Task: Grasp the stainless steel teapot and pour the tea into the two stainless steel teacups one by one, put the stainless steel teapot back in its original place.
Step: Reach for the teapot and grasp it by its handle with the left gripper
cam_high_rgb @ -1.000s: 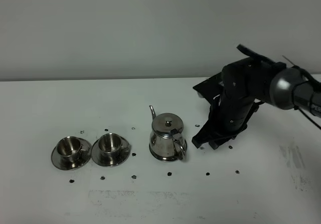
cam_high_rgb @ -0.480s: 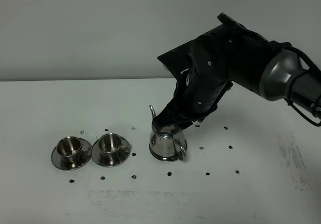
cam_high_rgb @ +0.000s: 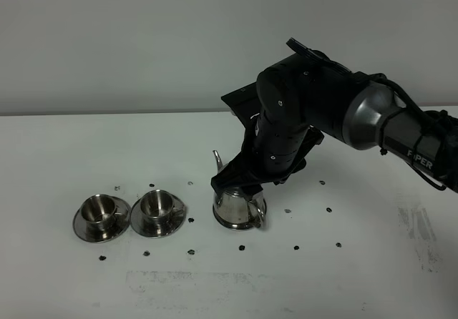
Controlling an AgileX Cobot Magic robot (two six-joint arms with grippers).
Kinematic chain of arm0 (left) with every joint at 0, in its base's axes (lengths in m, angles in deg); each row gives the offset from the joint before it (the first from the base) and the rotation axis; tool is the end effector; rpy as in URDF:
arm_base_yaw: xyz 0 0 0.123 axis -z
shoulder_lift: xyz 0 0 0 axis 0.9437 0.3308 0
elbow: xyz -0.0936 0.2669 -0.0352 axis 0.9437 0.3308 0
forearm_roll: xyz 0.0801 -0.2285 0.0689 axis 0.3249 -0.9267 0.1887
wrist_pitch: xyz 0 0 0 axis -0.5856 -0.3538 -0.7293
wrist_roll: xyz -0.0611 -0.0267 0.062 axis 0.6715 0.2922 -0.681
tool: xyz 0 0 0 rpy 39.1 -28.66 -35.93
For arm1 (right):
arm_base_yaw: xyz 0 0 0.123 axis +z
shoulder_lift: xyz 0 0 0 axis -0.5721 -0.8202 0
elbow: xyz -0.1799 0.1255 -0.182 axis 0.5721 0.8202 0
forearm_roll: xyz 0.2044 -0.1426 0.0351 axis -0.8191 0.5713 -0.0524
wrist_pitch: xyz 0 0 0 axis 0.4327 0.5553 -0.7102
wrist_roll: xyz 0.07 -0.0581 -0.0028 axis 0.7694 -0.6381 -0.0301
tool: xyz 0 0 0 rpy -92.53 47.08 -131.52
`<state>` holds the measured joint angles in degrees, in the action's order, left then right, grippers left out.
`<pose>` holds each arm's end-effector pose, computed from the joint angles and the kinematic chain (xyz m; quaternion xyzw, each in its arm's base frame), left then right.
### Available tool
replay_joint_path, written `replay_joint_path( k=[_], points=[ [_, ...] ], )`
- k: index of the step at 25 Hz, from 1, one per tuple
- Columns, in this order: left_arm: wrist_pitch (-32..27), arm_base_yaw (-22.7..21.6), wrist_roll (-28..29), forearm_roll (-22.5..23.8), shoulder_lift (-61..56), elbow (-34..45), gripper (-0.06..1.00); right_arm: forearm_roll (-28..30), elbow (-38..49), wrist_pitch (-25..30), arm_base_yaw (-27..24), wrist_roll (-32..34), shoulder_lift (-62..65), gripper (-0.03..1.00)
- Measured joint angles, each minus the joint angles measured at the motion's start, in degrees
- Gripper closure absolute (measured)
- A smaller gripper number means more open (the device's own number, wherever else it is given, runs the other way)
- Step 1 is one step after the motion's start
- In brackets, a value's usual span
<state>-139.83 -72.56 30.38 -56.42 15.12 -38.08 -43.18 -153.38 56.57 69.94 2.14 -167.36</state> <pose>-0.0048 -0.0118 0.2808 0.0282 0.8473 -0.0406 0.5289 0.3695 0.2554 0.2349 -0.2665 0.9539 0.0296 0.1348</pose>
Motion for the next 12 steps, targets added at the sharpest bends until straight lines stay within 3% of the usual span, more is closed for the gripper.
replay_joint_path(
  k=[12],
  points=[
    [0.00,0.00,0.00,0.00,0.00,0.00,0.45,-1.82,-6.93,4.78,0.00,0.91,-7.11,0.44]
  ],
)
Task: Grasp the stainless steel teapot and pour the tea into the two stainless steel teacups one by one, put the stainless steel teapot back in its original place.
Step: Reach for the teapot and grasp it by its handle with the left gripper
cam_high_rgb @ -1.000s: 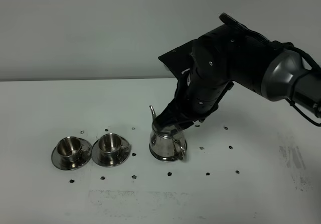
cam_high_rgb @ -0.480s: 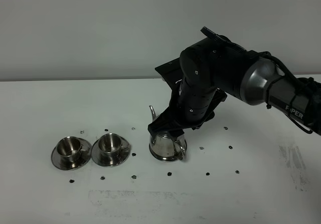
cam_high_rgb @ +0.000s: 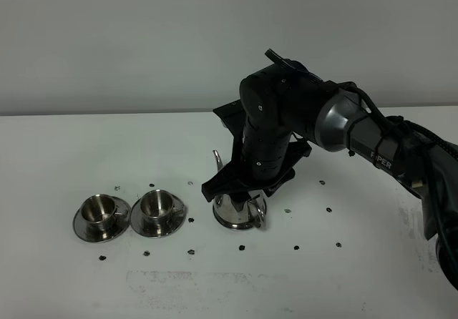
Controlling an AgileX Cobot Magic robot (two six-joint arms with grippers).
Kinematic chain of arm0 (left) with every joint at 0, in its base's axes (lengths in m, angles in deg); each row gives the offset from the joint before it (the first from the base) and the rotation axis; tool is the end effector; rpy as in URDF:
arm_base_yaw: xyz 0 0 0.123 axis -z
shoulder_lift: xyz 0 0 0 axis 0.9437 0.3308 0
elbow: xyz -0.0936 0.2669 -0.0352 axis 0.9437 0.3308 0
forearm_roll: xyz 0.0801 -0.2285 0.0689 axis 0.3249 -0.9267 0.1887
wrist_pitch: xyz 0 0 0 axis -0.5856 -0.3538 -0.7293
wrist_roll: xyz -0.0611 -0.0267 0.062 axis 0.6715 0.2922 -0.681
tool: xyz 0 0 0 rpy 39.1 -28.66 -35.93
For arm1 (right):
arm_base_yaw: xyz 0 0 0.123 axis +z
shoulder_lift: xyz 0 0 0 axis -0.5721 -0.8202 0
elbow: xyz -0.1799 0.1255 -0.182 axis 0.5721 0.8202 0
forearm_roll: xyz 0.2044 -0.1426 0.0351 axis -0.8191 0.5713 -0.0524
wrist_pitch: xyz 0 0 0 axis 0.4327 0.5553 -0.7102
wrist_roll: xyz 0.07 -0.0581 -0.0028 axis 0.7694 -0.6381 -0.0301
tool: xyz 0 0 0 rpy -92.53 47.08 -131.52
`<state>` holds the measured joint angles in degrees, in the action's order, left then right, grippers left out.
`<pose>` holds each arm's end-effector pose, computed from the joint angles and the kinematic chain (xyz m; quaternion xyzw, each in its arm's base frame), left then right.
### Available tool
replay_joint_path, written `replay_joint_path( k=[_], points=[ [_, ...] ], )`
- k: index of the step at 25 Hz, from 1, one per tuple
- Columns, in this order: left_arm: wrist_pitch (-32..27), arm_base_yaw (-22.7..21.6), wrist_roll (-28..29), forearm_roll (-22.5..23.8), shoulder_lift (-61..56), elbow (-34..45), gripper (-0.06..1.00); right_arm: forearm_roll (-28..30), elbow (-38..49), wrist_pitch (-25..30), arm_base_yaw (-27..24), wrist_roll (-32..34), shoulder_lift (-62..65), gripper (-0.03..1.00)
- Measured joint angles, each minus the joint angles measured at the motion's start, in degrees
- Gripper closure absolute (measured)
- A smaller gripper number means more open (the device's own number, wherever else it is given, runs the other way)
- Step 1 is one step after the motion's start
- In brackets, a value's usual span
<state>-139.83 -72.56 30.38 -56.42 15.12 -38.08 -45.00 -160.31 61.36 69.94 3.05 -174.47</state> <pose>-0.0048 -0.0118 0.2808 0.0282 0.8473 -0.0406 0.5289 0.3834 0.2683 0.2089 -0.2552 0.9623 0.0299 0.0890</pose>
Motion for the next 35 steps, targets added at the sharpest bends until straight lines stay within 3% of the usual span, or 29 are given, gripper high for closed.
replay_joint_path(
  k=[35],
  points=[
    [0.00,0.00,0.00,0.15,0.00,0.00,0.45,2.04,-0.19,-3.39,-1.72,-7.10,-4.83,0.44]
  ],
)
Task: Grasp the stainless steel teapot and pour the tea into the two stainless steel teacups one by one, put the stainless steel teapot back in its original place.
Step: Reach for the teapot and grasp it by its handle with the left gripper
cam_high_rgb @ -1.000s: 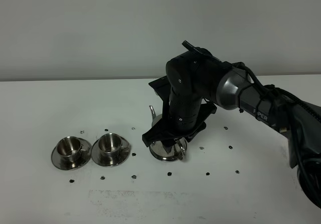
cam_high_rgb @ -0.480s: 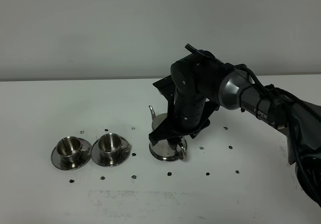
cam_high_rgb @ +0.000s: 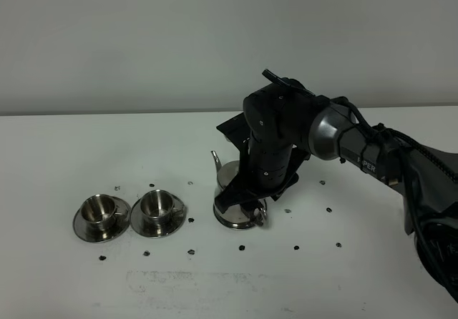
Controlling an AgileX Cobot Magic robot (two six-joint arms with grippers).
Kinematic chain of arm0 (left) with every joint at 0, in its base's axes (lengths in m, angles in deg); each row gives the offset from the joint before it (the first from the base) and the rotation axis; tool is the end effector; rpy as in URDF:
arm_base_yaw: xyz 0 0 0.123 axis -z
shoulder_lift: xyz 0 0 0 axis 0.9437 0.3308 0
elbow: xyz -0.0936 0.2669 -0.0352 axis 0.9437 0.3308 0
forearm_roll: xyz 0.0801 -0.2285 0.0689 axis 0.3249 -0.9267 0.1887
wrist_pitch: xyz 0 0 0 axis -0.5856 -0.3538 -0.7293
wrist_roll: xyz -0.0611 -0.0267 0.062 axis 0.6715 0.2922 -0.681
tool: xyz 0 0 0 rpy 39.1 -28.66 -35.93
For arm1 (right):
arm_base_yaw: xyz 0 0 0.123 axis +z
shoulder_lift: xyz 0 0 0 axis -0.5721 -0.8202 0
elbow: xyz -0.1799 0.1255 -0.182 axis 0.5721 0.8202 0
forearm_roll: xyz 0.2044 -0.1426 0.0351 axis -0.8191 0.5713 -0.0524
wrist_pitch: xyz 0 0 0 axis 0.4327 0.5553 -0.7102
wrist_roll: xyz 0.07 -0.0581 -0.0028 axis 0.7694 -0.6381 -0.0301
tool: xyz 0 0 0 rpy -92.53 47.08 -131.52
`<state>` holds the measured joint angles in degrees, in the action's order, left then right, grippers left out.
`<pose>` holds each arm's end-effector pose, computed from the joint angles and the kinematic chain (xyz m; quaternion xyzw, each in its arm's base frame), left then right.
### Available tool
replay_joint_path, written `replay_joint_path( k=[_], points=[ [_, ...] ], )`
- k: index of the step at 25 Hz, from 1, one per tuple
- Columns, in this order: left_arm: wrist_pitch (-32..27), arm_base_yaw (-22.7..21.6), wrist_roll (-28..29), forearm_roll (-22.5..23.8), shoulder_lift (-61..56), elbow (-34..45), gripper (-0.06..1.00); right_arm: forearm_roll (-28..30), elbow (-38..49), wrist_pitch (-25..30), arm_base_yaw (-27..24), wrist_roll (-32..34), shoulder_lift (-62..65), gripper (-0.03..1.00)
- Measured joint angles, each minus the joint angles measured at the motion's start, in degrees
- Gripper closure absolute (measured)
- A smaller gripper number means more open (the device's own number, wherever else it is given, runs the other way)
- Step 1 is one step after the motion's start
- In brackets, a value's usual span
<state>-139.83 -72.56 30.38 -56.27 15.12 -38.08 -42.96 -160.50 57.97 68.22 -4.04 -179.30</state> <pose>-0.0047 -0.0116 0.2808 0.0281 0.8473 -0.0393 0.5289 0.4024 0.2605 0.1709 -0.3064 0.9481 0.0040 0.0851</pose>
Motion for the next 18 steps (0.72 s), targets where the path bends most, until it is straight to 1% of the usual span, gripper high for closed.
replay_joint_path(
  k=[4,6,8,10,11,14,18],
  points=[
    [0.00,0.00,0.00,0.00,0.00,0.00,0.45,-0.43,0.00,-0.49,-0.01,-0.54,-0.32,0.45],
    [0.00,0.00,0.00,0.00,0.00,0.00,0.45,-0.59,0.00,-0.48,-0.01,-1.16,-0.55,0.50],
    [0.00,0.00,0.00,0.00,0.00,0.00,0.45,-0.88,0.00,-0.48,-0.01,-1.78,-0.78,0.58],
    [0.00,0.00,0.00,0.00,0.00,0.00,0.45,-0.96,0.00,-0.48,-0.01,-3.23,-0.83,0.73],
    [0.00,0.00,0.00,0.00,0.00,0.00,0.45,-1.15,0.00,-0.56,-0.06,-4.46,-0.83,0.77],
    [0.00,0.00,0.00,0.00,0.00,0.00,0.45,-2.05,0.00,-1.04,-0.06,-6.98,-0.83,0.76],
    [0.00,0.00,0.00,0.00,0.00,0.00,0.45,-2.37,0.00,-1.04,-0.06,-7.73,-0.83,0.76]
  ],
)
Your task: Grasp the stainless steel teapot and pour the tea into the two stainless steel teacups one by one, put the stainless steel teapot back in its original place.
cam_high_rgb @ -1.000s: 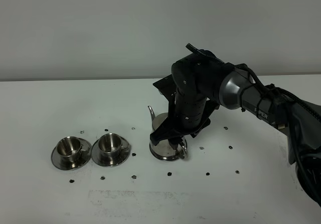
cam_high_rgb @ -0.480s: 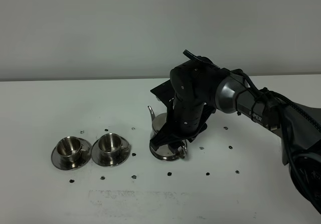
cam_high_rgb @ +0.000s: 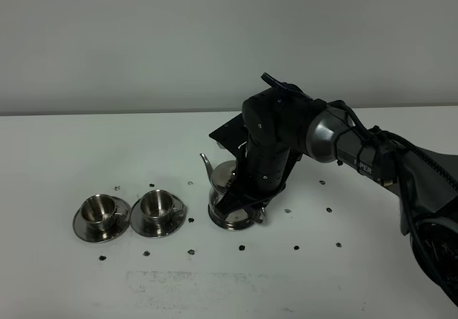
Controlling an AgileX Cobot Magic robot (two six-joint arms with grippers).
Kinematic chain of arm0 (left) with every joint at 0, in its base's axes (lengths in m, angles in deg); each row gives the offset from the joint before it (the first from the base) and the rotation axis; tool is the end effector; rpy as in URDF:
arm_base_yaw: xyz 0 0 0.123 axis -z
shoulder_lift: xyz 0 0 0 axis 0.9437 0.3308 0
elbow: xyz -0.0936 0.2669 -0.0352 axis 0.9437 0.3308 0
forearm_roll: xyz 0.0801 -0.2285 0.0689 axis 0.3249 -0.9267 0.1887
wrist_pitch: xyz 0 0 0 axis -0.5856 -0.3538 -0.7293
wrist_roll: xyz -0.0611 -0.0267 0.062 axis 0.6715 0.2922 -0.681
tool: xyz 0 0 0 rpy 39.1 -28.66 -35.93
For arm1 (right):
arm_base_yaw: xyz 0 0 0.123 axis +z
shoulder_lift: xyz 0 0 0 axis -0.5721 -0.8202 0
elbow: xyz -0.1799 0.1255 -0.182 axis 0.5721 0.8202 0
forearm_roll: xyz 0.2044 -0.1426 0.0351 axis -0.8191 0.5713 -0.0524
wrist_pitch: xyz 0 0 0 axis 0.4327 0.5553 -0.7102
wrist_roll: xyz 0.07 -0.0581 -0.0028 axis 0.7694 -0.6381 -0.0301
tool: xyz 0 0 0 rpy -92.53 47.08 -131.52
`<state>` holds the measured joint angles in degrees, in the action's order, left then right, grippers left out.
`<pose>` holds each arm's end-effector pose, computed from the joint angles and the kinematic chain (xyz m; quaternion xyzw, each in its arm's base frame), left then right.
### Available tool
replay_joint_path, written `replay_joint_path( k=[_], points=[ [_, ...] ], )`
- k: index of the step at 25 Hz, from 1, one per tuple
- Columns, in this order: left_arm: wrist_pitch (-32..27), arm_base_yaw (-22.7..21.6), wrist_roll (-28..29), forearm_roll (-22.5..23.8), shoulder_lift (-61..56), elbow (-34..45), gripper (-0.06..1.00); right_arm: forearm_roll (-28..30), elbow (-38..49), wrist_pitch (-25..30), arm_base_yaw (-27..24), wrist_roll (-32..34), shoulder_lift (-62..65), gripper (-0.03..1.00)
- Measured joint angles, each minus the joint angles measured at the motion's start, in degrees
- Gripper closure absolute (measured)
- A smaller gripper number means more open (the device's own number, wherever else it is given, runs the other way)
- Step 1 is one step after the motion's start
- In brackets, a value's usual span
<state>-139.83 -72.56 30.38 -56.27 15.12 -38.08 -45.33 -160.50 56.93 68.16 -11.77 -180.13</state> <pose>-0.0047 -0.0116 0.2808 0.0281 0.8473 -0.0393 0.5289 0.4027 0.2642 0.1641 -0.3624 0.9282 0.0175 0.0830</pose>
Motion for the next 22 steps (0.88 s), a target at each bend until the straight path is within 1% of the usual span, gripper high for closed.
replay_joint_path(
  k=[7,15,17,22],
  points=[
    [0.00,0.00,0.00,0.00,0.00,0.00,0.45,0.00,0.05,1.28,0.00,-1.29,0.65,0.76],
    [0.00,0.00,0.00,0.00,0.00,0.00,0.45,0.00,0.05,2.57,0.00,-3.74,6.31,0.76],
    [0.00,0.00,0.00,0.00,0.00,0.00,0.45,0.00,0.05,2.57,0.00,-6.73,6.75,0.76],
    [0.00,0.00,0.00,0.00,0.00,0.00,0.45,0.00,0.05,2.27,0.71,-17.76,6.75,0.76]
  ],
)
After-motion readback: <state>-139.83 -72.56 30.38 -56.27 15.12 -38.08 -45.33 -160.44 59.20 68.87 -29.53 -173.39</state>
